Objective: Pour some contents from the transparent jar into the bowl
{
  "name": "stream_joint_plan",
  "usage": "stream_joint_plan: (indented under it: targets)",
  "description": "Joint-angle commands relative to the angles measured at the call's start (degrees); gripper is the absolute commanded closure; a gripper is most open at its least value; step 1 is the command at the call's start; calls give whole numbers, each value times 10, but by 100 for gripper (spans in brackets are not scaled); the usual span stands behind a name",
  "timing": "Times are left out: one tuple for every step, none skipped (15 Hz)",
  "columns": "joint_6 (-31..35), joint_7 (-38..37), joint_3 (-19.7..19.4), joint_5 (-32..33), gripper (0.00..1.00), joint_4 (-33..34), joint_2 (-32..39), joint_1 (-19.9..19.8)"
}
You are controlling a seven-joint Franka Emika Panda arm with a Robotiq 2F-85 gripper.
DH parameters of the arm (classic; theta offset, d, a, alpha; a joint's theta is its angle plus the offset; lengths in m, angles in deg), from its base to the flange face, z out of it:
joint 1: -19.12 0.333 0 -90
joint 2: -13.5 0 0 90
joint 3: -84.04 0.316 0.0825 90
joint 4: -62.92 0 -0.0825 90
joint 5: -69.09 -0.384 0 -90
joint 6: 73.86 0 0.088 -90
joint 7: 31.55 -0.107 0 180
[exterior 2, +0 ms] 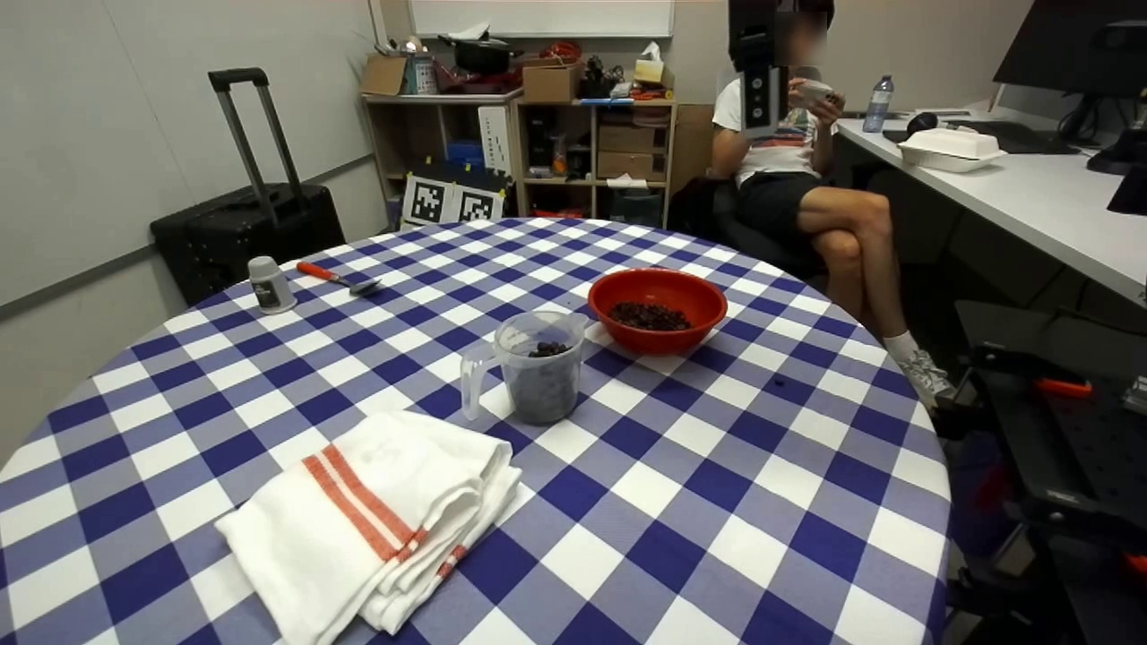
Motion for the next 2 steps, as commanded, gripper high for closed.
stream_joint_plan:
  targets:
    - [-1,-9,-4,0,0,-10,-11,3]
    - [-1,-15,-4,0,0,-16,-19,3]
